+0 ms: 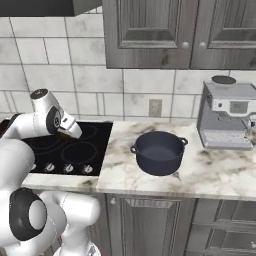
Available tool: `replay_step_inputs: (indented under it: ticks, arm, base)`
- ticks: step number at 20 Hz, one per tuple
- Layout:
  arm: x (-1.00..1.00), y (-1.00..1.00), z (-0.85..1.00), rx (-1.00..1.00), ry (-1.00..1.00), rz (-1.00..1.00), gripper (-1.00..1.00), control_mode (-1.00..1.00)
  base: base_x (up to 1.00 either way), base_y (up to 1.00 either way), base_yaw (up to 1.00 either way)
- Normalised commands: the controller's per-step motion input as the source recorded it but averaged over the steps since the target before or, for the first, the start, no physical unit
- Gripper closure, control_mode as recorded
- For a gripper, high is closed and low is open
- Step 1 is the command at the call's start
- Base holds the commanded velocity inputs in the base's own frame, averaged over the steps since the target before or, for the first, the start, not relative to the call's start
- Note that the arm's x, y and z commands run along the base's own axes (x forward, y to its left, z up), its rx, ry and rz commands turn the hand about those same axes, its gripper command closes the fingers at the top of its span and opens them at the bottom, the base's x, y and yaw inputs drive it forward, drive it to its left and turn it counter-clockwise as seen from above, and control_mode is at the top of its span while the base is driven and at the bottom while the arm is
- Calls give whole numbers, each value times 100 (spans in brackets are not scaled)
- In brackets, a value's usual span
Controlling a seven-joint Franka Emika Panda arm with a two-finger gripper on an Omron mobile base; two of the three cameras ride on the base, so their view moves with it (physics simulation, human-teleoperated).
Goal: Turn on the sink faucet. Then move the avocado from the counter to the sink. Turn off the sink. Move the vegetable from the sink to the pot next to the stove. Finally move the pot to the rear left burner.
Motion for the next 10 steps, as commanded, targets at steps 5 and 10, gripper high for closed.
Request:
replay_step_inputs:
  ticks: [5, 10]
  arm:
    - [0, 0, 0, 0, 0, 0, 100, 100]
    - [0, 0, 0, 0, 0, 0, 100, 100]
  base:
    - [-39, 40, 0]
    - [1, 17, 0]
